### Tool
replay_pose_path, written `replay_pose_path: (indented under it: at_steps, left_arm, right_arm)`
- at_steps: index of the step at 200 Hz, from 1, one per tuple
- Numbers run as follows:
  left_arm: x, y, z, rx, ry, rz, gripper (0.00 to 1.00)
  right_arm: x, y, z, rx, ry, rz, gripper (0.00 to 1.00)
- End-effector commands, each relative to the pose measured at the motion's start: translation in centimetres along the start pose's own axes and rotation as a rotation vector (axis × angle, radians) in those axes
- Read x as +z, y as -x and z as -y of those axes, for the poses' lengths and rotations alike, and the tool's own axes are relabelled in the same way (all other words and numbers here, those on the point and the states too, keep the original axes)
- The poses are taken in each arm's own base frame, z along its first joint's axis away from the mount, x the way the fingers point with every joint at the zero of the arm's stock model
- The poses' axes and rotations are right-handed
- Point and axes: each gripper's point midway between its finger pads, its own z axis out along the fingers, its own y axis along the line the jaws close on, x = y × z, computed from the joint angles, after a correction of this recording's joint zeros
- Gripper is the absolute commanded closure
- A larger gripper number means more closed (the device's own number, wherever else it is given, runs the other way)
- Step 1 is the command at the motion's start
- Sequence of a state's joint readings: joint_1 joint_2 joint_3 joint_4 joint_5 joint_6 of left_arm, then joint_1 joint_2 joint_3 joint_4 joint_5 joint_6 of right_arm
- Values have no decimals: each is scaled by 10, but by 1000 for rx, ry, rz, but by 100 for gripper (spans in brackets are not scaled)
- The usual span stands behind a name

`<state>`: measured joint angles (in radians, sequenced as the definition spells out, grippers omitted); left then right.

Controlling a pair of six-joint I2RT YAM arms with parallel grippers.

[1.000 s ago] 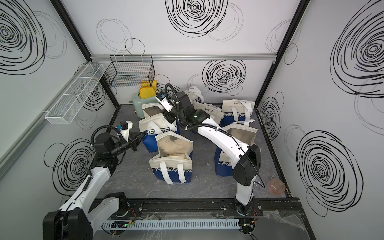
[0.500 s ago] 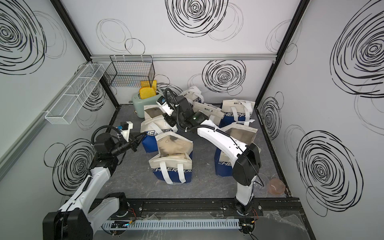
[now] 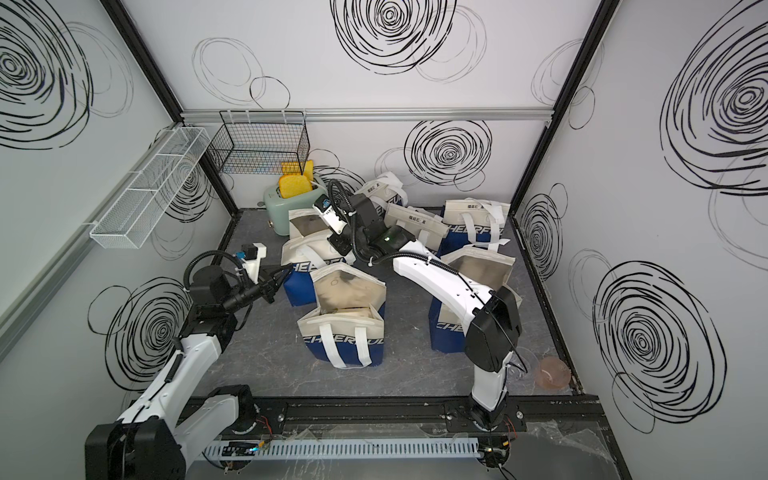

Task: Open the takeout bag
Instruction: Open the takeout bag at the center of the board.

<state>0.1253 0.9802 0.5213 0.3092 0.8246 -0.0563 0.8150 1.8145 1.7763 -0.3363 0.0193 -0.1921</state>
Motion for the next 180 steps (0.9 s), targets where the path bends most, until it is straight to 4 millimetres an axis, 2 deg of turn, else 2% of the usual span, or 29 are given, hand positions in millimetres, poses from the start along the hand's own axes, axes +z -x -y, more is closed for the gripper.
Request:
replay_pose_path:
  at_steps: [1,25,65,103,126,144,180]
  left_arm:
    - [-3,4,-19,52,118,1,100]
    - [-9,-8,-46,29,263,-42,100]
    - [-25,-13,-84,-24,482,-51,100]
    - [-37,-18,-103,-60,599,-56,100]
    - [-39,-20,-105,-74,610,-51,100]
    - [-37,-17,-102,-77,588,-38,100]
    - [-31,-10,-94,-70,532,-18,100]
  right_arm:
    - [-19,16,20,10,-90,40,100]
    - [-26,19,31,-18,-155,47,100]
    - [-37,29,48,-35,-233,73,100]
    - [-45,36,58,-39,-291,89,100]
    - [-49,40,61,-39,-295,101,100]
    - [-49,43,51,-43,-224,110,100]
    - [-40,43,14,-45,-10,110,100]
